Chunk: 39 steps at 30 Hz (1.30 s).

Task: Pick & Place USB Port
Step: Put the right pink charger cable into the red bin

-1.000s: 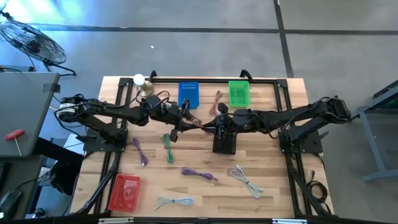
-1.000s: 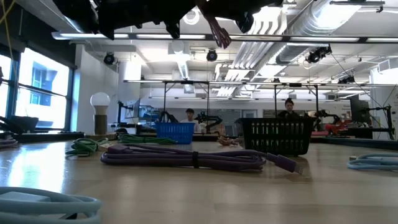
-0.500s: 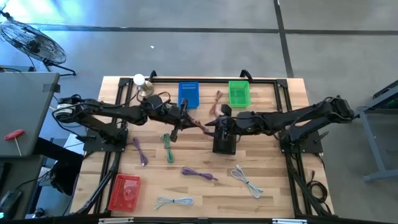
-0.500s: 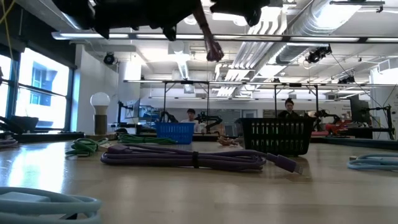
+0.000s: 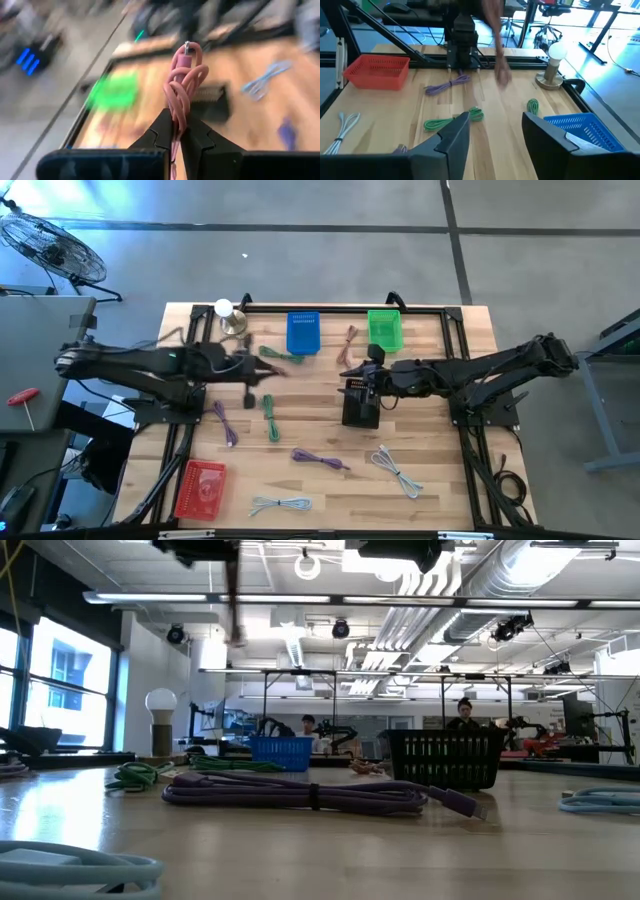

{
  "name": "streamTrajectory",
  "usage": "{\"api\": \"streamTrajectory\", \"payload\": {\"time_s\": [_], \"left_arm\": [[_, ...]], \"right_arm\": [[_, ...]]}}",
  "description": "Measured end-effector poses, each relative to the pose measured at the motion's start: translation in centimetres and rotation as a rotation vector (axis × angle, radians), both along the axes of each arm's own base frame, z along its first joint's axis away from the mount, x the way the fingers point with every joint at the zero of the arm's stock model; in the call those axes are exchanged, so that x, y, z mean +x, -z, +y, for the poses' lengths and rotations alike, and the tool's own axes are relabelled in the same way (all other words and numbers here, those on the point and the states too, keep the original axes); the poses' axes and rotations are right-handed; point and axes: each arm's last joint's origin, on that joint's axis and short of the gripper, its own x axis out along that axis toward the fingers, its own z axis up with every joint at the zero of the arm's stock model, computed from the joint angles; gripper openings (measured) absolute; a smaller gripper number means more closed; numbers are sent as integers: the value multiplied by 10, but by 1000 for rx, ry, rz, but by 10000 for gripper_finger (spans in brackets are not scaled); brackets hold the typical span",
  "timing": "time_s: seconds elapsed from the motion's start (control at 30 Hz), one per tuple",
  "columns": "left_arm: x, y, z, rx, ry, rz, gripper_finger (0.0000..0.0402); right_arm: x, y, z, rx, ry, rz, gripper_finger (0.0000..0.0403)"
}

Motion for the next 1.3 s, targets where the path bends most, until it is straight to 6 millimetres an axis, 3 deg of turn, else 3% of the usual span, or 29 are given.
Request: {"api": "streamTrajectory", "payload": {"time_s": [0.17, 0.33, 0.5, 0.93, 1.3], "left_arm": [[-41, -30, -11, -202, -174, 189, 9], [-58, -40, -29, -437, -206, 359, 9], [-56, -25, -56, -647, -224, 583, 9], [-44, 18, -139, -992, -674, 823, 9], [-58, 42, -191, -1041, -787, 661, 9]], "right_arm": [[0, 0, 0, -1, 1, 4, 161], [0, 1, -1, -35, 22, 10, 151], [0, 0, -2, -73, 46, 13, 145], [0, -1, -1, -85, 11, 7, 142], [1, -4, 4, -43, -132, -30, 140]]}}
